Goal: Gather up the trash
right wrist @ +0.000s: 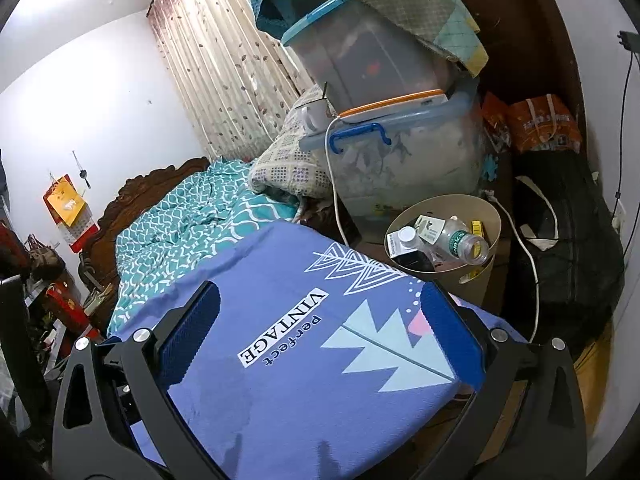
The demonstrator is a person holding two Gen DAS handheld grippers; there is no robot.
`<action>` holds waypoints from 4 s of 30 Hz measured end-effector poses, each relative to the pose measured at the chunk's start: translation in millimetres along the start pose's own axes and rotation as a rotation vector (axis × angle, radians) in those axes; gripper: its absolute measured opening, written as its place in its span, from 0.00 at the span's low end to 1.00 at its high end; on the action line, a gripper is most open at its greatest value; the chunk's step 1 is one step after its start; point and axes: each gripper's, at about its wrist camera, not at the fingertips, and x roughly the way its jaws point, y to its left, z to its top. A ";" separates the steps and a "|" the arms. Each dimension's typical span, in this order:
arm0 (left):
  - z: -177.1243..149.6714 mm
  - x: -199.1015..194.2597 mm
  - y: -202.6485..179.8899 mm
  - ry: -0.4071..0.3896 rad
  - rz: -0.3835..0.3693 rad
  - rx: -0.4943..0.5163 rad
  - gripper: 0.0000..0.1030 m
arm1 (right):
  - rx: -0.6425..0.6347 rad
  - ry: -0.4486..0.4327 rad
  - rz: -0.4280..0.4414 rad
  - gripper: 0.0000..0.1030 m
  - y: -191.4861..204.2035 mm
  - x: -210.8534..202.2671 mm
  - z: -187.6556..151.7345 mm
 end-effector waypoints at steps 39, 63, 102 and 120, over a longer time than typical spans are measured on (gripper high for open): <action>-7.2 25.9 -37.1 0.098 0.071 0.106 0.92 | 0.084 0.024 -0.015 0.97 -32.9 10.7 -3.5; -17.7 42.7 -44.7 0.188 0.079 0.113 0.92 | 0.108 0.053 -0.007 0.97 -41.5 20.6 -8.9; -30.3 54.1 -42.8 0.237 0.097 0.131 0.92 | 0.103 0.070 0.000 0.97 -37.6 27.4 -10.5; -38.3 61.0 -40.5 0.266 0.104 0.123 0.92 | 0.106 0.087 0.005 0.97 -39.3 34.2 -17.0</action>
